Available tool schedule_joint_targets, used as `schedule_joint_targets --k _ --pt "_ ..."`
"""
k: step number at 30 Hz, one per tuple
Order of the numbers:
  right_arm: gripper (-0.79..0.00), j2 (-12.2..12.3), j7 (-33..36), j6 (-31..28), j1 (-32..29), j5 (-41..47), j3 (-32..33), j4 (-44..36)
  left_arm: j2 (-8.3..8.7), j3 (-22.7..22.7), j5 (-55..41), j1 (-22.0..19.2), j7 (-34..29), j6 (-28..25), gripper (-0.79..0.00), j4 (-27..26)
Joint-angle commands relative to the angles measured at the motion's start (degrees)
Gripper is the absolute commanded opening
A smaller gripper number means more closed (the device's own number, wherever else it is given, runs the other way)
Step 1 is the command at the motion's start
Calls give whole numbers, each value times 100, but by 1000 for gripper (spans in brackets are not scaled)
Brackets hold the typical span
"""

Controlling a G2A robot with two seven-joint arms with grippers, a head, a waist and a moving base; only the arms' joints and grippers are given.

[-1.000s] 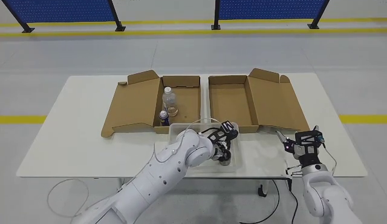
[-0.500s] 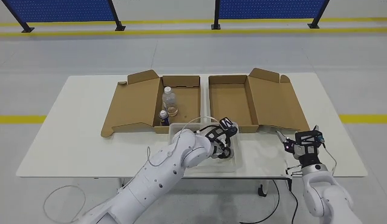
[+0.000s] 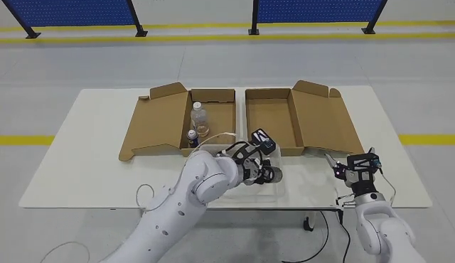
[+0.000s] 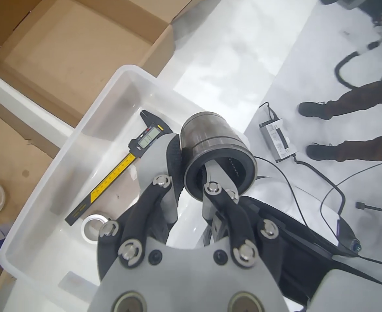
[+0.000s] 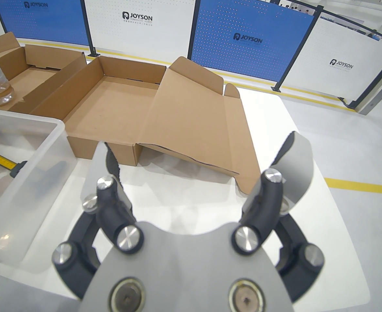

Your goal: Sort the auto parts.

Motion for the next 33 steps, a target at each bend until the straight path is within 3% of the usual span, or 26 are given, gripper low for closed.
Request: schedule_joint_targets --k 1,7,19,33 --pt "0 0 0 0 0 0 0 0 38 -72 -45 121 -129 -33 -785 -299" --pt "0 0 0 0 0 0 0 0 109 -143 -108 320 -313 -110 -785 -651" --pt "0 0 0 0 0 0 0 0 154 -188 -41 213 -32 -51 -785 -487" --pt "0 0 0 0 0 0 0 0 165 -441 1392 -333 521 894 -785 25"
